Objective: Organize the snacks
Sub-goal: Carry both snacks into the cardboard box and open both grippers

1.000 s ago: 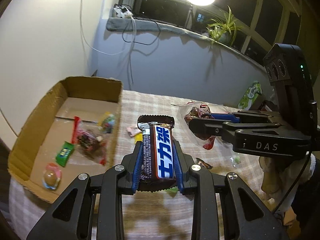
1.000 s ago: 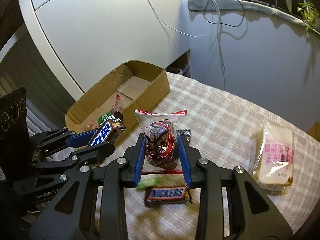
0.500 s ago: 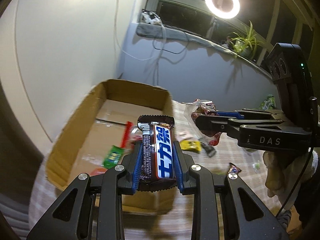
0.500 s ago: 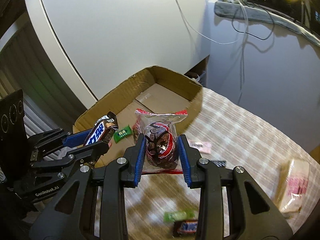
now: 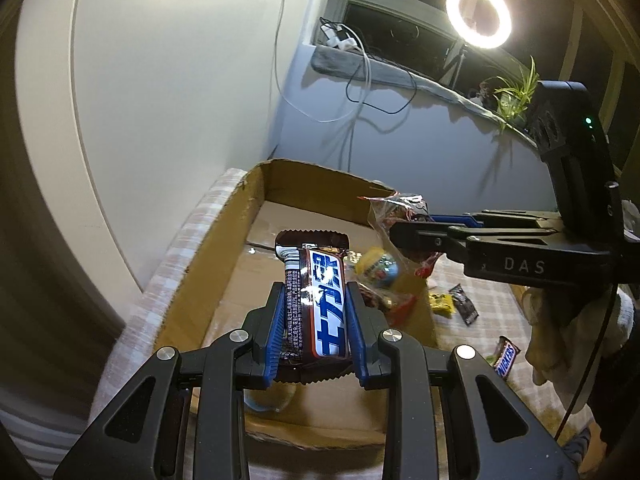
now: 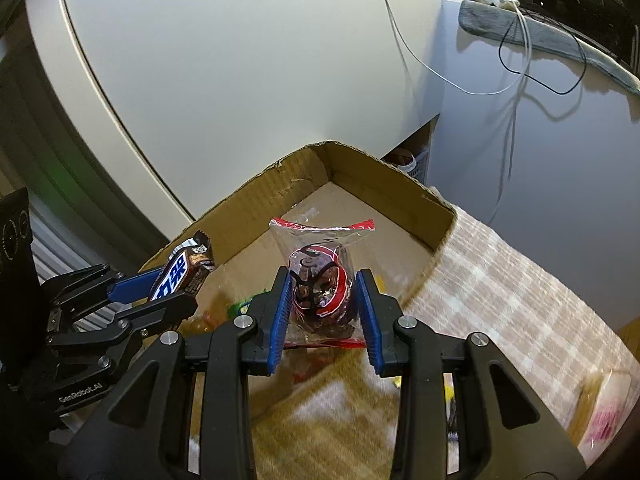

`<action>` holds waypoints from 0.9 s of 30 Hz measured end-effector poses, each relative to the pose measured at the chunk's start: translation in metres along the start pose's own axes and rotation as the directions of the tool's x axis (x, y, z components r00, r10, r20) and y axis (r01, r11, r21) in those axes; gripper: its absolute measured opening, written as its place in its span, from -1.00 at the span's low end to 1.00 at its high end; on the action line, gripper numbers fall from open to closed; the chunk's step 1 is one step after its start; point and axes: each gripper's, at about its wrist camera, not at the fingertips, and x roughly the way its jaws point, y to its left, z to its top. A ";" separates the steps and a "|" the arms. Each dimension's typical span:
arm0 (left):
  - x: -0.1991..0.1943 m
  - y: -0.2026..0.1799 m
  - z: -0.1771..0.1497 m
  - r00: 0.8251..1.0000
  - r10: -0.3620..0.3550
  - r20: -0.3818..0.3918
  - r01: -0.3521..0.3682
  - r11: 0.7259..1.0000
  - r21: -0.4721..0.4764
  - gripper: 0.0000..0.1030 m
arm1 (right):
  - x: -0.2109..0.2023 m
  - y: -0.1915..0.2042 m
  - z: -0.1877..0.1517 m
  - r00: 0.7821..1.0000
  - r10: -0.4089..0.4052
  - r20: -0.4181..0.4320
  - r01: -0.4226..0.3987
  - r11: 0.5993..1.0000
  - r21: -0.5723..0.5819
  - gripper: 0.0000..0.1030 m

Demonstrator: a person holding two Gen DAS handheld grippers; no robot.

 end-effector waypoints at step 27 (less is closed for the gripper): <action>0.009 0.010 0.003 0.999 0.033 -0.008 -0.033 0.999 -0.012 -0.10 | 0.019 -0.004 0.012 1.000 -0.014 0.008 0.014 1.000 0.003 0.59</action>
